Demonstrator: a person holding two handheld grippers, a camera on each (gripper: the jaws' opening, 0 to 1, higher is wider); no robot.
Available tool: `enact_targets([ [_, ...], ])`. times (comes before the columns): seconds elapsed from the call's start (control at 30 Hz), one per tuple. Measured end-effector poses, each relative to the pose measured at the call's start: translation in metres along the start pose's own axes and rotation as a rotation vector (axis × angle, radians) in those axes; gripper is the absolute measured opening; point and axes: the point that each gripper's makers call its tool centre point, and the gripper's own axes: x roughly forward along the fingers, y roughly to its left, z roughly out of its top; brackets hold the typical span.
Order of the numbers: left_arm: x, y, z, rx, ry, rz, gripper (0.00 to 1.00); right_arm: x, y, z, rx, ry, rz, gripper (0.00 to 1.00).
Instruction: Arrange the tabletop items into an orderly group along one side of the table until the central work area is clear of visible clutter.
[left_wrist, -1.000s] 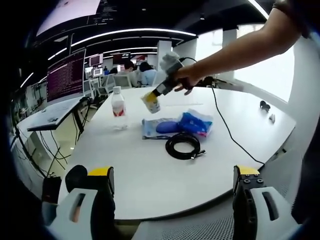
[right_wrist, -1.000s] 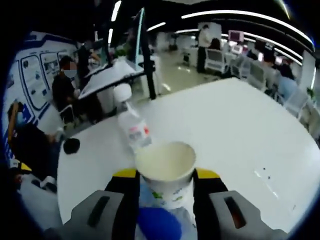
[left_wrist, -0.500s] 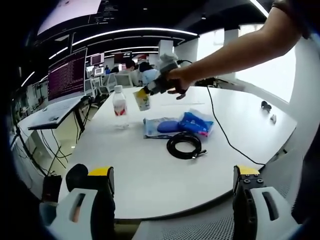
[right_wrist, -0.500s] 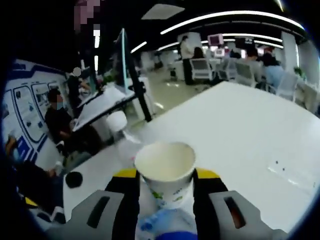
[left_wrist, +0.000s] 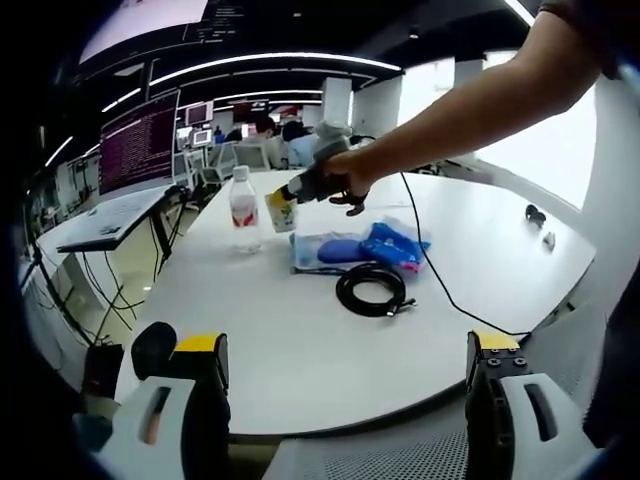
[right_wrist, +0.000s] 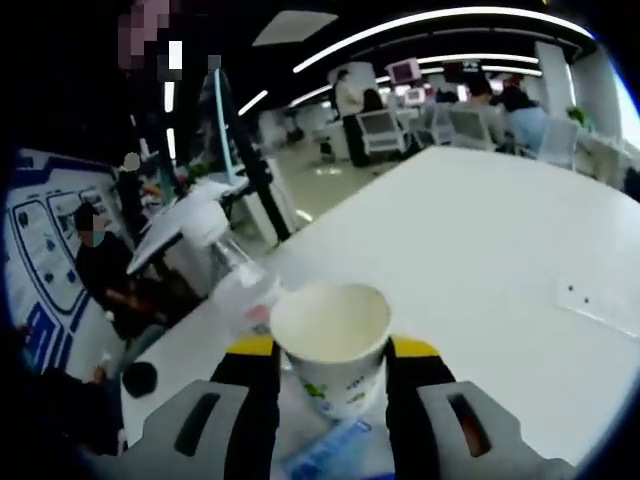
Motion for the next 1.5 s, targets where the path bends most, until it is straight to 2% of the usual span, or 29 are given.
enact_targets([
  [0.17, 0.0, 0.001, 0.0, -0.007, 0.001, 0.004, 1.0, 0.01, 0.0, -0.006, -0.032, 0.004, -0.026, 0.38],
  [0.27, 0.0, 0.002, 0.0, -0.008, 0.005, 0.007, 1.0, 0.011, 0.003, -0.003, -0.017, -0.005, -0.023, 0.38],
  [0.4, 0.001, 0.001, -0.002, -0.002, 0.013, 0.008, 1.0, 0.017, -0.006, -0.006, 0.014, -0.039, -0.041, 0.37],
  [0.47, 0.001, 0.002, -0.002, -0.006, 0.013, 0.01, 1.0, 0.014, -0.005, -0.004, 0.026, -0.047, -0.048, 0.37],
  [0.77, 0.001, 0.002, -0.003, -0.016, 0.018, 0.011, 1.0, 0.025, -0.013, 0.001, 0.038, -0.079, -0.054, 0.37],
  [0.87, 0.002, 0.002, -0.003, -0.017, 0.018, 0.011, 1.0, 0.027, -0.012, -0.001, 0.028, -0.073, -0.059, 0.37],
  [1.1, 0.002, 0.001, -0.004, -0.016, 0.025, 0.008, 1.0, 0.034, -0.012, 0.001, 0.032, -0.104, -0.06, 0.37],
  [1.33, 0.002, 0.001, -0.003, -0.018, 0.023, 0.008, 1.0, 0.026, -0.006, -0.004, 0.002, -0.133, -0.058, 0.37],
  [1.4, 0.002, 0.0, -0.003, -0.015, 0.023, 0.008, 1.0, 0.022, -0.005, -0.008, -0.044, -0.121, -0.059, 0.37],
  [1.5, 0.002, 0.0, -0.004, -0.012, 0.023, 0.006, 1.0, 0.021, -0.005, -0.008, -0.045, -0.118, -0.052, 0.37],
])
